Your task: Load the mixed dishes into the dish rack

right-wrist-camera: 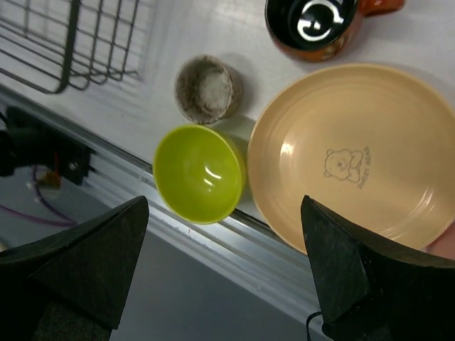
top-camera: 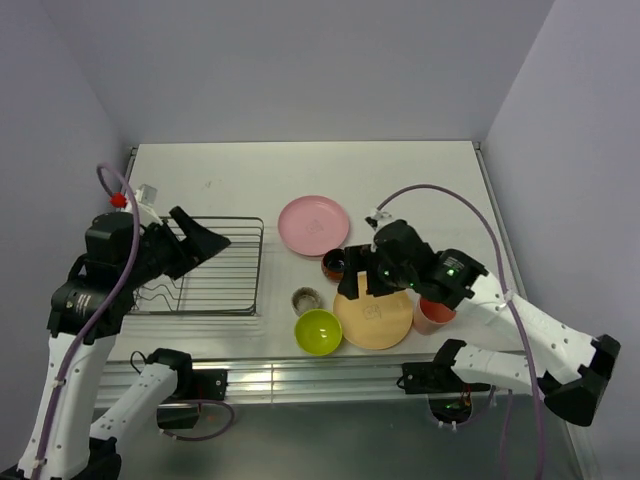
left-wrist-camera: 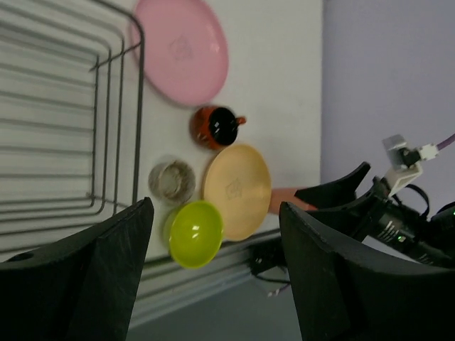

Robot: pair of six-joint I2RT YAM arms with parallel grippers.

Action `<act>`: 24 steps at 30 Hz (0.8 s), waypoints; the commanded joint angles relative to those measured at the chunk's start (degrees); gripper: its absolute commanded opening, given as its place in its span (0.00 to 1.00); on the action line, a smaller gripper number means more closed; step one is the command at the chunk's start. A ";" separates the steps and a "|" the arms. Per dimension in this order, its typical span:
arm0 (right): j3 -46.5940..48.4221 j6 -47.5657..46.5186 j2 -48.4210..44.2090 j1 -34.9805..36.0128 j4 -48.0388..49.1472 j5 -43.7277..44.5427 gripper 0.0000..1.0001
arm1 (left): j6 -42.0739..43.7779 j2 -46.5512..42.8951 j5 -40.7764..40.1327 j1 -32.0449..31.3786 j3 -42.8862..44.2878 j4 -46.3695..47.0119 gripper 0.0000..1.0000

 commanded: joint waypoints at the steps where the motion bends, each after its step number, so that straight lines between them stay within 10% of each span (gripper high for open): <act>1: -1.71 1.18 6.40 5.24 1.72 0.90 0.95 | 2.36 1.44 0.41 -3.13 -1.51 -6.11 0.77; 24: -8.91 1.09 26.47 11.33 13.14 1.96 0.48 | 0.60 7.69 -0.74 -11.50 2.88 -4.18 0.69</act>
